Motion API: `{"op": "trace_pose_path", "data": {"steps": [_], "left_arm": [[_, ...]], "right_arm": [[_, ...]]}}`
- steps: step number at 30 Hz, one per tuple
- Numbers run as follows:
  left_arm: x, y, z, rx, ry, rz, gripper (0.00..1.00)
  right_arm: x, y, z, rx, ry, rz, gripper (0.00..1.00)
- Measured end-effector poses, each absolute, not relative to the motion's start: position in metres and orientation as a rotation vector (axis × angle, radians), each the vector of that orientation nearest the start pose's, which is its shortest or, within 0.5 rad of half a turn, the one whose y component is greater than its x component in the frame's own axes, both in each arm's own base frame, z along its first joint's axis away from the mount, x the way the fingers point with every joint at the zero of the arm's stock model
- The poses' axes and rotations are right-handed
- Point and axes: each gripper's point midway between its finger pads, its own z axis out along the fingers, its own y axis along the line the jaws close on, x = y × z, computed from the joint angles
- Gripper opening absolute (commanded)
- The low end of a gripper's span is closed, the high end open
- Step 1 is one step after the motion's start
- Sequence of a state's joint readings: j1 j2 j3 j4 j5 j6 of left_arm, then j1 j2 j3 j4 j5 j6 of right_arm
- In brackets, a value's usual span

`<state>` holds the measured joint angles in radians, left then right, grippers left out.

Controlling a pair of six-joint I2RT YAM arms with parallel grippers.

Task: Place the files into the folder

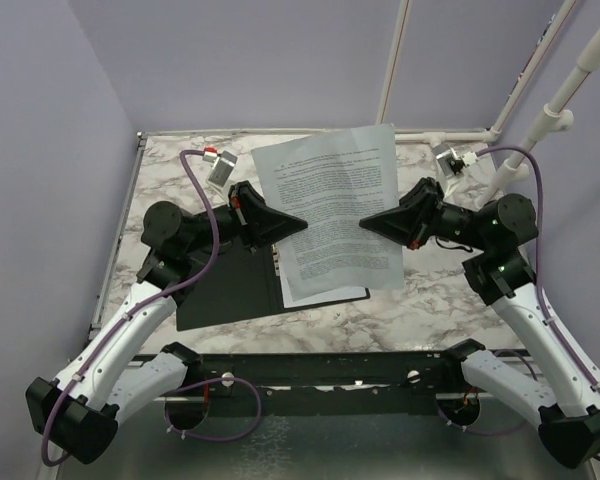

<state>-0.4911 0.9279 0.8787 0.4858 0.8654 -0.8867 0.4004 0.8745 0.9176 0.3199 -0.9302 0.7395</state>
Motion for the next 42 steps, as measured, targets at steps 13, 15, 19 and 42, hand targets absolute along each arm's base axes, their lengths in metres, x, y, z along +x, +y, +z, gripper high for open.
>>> {"op": "trace_pose_path", "data": {"steps": [13, 15, 19, 42], "left_arm": [[0.237, -0.239, 0.348, 0.275, 1.711, -1.204, 0.75], [0.246, -0.229, 0.342, 0.228, 1.748, -1.114, 0.82], [0.262, -0.206, 0.332, 0.120, 1.810, -0.933, 0.99], [0.278, -0.115, 0.145, -0.339, 2.282, -0.251, 0.99]], "right_arm": [[0.242, 0.244, 0.374, -0.479, 1.673, 1.267, 0.01], [0.254, 0.245, 0.359, -0.452, 1.744, 1.242, 0.01], [0.270, 0.247, 0.332, -0.409, 1.860, 1.207, 0.01], [0.319, 0.272, 0.234, -0.185, 2.194, 1.286, 0.01]]}}
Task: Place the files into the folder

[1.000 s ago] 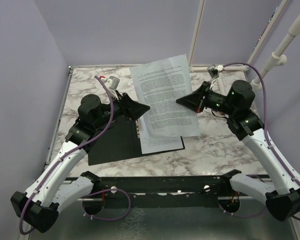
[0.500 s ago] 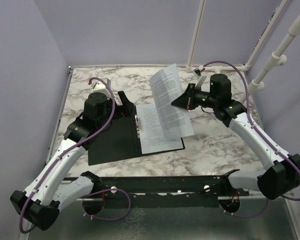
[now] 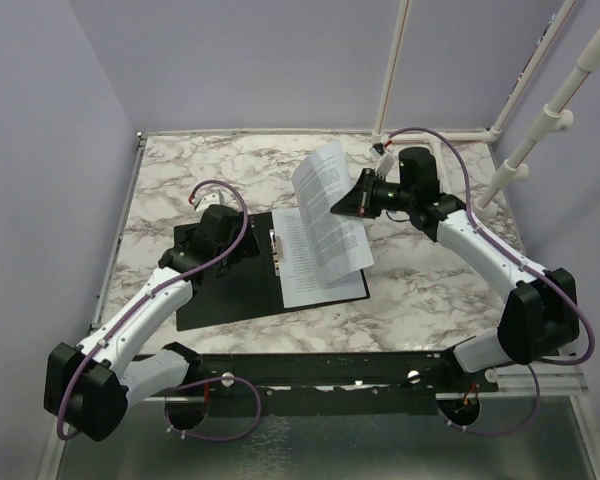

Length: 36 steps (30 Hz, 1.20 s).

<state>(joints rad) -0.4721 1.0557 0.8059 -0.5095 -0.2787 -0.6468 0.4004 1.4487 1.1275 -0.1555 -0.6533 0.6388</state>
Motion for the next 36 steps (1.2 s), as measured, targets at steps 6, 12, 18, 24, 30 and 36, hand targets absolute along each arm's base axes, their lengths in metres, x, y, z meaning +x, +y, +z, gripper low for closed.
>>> {"op": "trace_pose_path", "data": {"steps": [6, 12, 18, 24, 30, 36], "left_arm": [[0.274, -0.111, 0.115, -0.418, 2.321, -0.236, 0.99], [0.273, -0.110, 0.095, -0.471, 2.344, -0.226, 0.99], [0.272, -0.109, 0.078, -0.495, 2.368, -0.205, 0.99], [0.273, -0.110, 0.067, -0.503, 2.385, -0.193, 0.99], [0.273, -0.110, 0.059, -0.504, 2.404, -0.178, 0.99], [0.271, -0.110, 0.051, -0.507, 2.419, -0.167, 0.98]], "right_arm": [[0.324, 0.280, 0.221, -0.136, 2.214, 1.349, 0.01], [0.329, 0.287, 0.202, -0.079, 2.248, 1.410, 0.01], [0.333, 0.291, 0.186, -0.050, 2.270, 1.434, 0.01], [0.333, 0.291, 0.150, 0.000, 2.361, 1.422, 0.01], [0.334, 0.289, 0.131, 0.002, 2.405, 1.387, 0.01], [0.337, 0.287, 0.118, 0.001, 2.431, 1.355, 0.01]]}}
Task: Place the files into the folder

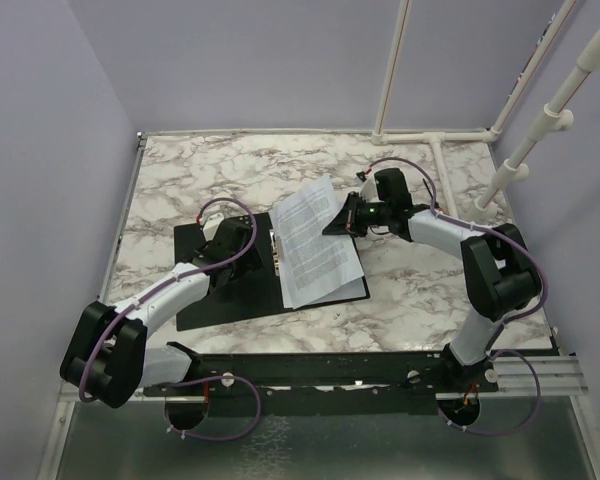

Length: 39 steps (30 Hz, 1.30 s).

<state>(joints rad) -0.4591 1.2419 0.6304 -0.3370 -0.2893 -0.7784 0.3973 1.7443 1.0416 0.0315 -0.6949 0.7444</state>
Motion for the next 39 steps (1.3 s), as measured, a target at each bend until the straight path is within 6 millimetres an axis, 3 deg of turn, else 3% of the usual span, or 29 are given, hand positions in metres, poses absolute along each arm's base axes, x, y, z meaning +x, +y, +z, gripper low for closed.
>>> {"op": "trace_pose_path", "data": {"steps": [6, 20, 28, 39], "left_arm": [[0.272, -0.110, 0.049, -0.506, 2.422, -0.165, 0.98], [0.271, -0.109, 0.047, -0.506, 2.422, -0.166, 0.98], [0.271, -0.110, 0.048, -0.506, 2.418, -0.169, 0.98], [0.270, -0.109, 0.048, -0.505, 2.417, -0.171, 0.98]], "right_arm": [[0.337, 0.285, 0.097, 0.028, 2.487, 1.328, 0.01], [0.344, 0.279, 0.076, 0.086, 2.518, 1.264, 0.01], [0.338, 0.274, 0.060, 0.167, 2.536, 1.244, 0.01], [0.340, 0.271, 0.055, 0.212, 2.524, 1.229, 0.01]]}}
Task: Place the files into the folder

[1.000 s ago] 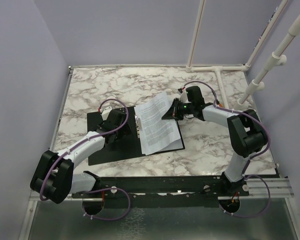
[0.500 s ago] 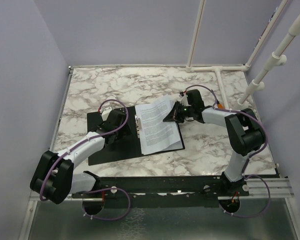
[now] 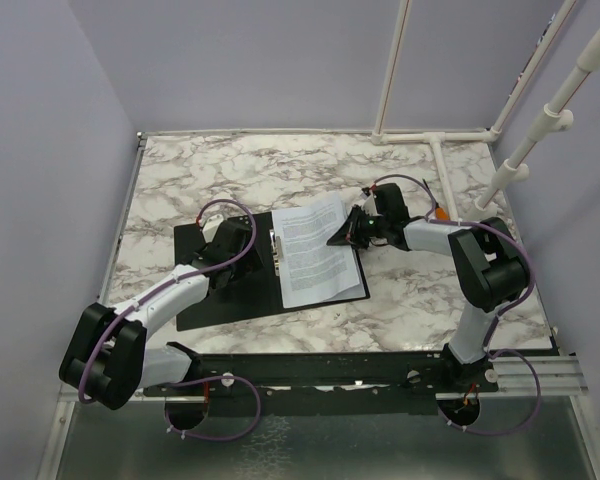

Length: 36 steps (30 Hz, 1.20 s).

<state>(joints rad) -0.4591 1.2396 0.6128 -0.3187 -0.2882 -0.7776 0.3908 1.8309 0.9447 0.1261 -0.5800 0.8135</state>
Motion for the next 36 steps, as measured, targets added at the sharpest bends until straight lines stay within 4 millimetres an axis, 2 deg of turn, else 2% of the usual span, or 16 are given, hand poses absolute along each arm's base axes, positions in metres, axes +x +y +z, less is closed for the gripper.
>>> {"op": "trace_pose_path", "data": {"steps": [7, 15, 19, 28, 33, 36], "left_arm": [[0.270, -0.109, 0.050, -0.506, 2.410, -0.176, 0.98], [0.271, -0.109, 0.050, -0.506, 2.408, -0.178, 0.98], [0.270, -0.109, 0.050, -0.505, 2.409, -0.178, 0.98], [0.271, -0.110, 0.050, -0.505, 2.407, -0.179, 0.98], [0.271, -0.110, 0.053, -0.506, 2.400, -0.185, 0.98], [0.272, -0.110, 0.055, -0.506, 2.393, -0.191, 0.98]], "right_arm": [[0.342, 0.270, 0.054, 0.218, 2.518, 1.207, 0.08], [0.343, 0.268, 0.051, 0.194, 2.517, 1.184, 0.10], [0.341, 0.267, 0.049, 0.174, 2.525, 1.173, 0.20], [0.339, 0.264, 0.046, 0.144, 2.536, 1.147, 0.53], [0.340, 0.257, 0.041, 0.149, 2.566, 1.078, 0.66], [0.344, 0.251, 0.042, 0.153, 2.572, 1.012, 0.69]]}}
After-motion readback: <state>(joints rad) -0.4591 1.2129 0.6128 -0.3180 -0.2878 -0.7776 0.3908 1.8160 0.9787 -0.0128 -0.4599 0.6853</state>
